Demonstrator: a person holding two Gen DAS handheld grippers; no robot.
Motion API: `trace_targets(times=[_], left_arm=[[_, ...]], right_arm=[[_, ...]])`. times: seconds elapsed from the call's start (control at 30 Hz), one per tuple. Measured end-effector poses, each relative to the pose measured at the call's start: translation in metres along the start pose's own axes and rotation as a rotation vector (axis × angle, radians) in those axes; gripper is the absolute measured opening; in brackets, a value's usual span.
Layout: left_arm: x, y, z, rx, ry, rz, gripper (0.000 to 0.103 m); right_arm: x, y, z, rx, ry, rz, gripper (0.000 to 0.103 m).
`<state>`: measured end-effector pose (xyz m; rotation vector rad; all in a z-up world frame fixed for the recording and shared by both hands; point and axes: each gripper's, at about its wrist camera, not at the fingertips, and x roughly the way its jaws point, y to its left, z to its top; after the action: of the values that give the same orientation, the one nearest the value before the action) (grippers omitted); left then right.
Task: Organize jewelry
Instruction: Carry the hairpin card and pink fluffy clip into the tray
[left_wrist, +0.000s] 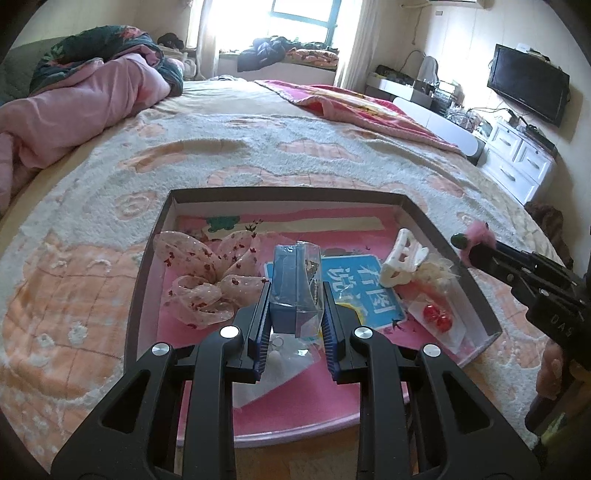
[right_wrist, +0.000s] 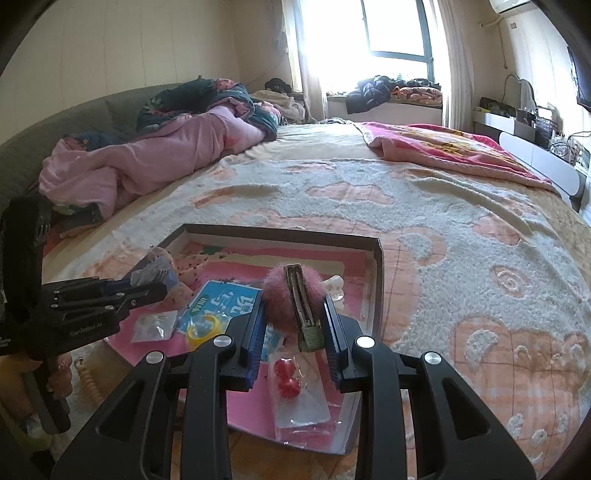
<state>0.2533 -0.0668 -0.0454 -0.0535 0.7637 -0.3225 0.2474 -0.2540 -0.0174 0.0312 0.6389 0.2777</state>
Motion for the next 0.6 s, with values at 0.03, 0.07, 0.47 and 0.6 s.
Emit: trace_targets(times=[0.03,0.07,0.47,0.6], left_arm=[[0.001,0.001,0.0,-0.001,0.002,0.001,0.017],[0.003,0.001,-0.001,-0.003,0.006,0.001,0.017],[0.016,0.008,-0.01,-0.016,0.046,0.011,0.017],[0.017,0.01,-0.012,-0.018,0.051,0.015,0.017]], right_arm=[[0.002,0.0,0.001,-0.001,0.005,-0.002,0.027],[0.006,0.0,0.002,-0.004,0.012,-0.008,0.027],[0.036,-0.002,-0.015,0.0,0.107,-0.043,0.027],[0.035,-0.001,-0.017,-0.003,0.106,-0.045,0.028]])
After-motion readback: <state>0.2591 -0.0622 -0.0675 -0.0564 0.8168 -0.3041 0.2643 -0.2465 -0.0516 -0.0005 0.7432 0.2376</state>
